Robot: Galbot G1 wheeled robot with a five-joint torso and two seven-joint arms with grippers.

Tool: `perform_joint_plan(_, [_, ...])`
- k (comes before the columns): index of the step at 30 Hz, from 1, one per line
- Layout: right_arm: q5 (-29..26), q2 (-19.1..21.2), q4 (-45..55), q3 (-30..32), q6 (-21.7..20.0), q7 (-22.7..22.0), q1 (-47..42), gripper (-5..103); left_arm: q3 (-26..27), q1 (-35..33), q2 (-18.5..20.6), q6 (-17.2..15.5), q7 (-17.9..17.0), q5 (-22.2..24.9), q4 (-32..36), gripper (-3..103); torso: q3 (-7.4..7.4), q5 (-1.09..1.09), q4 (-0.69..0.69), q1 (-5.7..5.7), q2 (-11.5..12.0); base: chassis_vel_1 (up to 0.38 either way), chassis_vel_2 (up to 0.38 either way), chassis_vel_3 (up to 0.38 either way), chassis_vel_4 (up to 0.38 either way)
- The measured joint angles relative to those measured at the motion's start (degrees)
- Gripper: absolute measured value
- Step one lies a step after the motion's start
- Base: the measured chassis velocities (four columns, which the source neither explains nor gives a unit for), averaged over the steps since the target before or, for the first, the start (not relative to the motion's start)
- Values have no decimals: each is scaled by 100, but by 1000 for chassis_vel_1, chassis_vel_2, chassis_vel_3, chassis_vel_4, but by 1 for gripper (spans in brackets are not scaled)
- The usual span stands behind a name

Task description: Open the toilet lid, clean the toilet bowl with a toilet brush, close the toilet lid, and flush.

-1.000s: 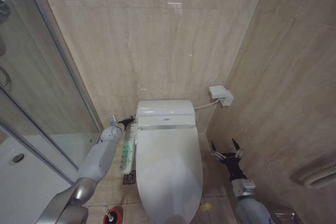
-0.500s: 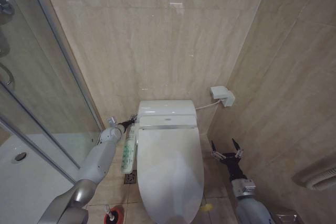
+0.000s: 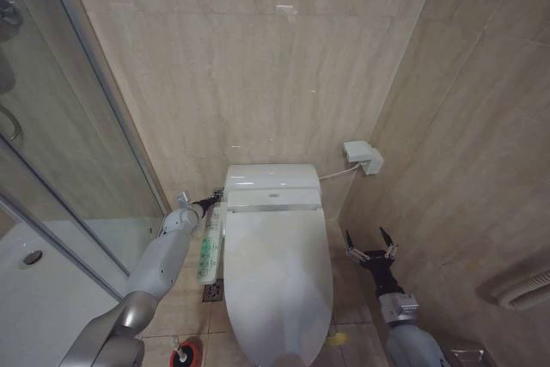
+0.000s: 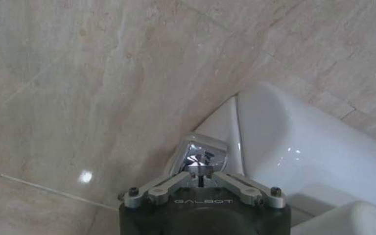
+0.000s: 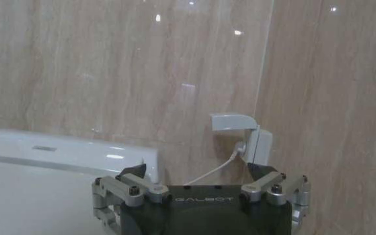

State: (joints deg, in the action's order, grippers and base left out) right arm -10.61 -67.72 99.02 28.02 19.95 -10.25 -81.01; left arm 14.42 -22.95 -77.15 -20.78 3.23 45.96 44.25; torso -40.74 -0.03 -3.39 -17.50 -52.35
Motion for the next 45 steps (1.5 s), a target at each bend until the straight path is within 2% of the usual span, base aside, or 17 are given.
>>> perform_joint_plan(4, [0,0,0,0,0,0,0,100,46,14,11,-61,-14,72,-9,0,0,0,0,-1,1,0,0,0,0])
perform_joint_plan(8, [0,0,0,0,0,0,0,100,179,59,6,-358,-146,217,-54,0,1,3,-1,-1,0,0,0,0,0])
perform_joint_plan(11, [0,0,0,0,0,0,0,100,216,70,5,-410,-175,227,-76,0,1,5,-1,0,0,0,0,0,0])
perform_joint_plan(37, [0,0,0,0,0,0,0,100,222,24,24,-419,-219,203,-14,0,0,2,3,-2,1,0,0,0,0])
perform_joint_plan(40, [0,0,0,0,0,0,0,100,177,14,27,-266,-232,100,-4,0,0,2,3,-1,1,0,0,0,0])
perform_joint_plan(43, [1,0,0,0,0,0,0,100,70,-118,32,323,-144,-580,66,0,0,0,0,0,1,0,0,0,0])
perform_joint_plan(45, [0,0,0,0,0,0,0,100,48,-163,43,420,-134,-717,118,0,-1,-1,0,-1,1,0,0,0,0])
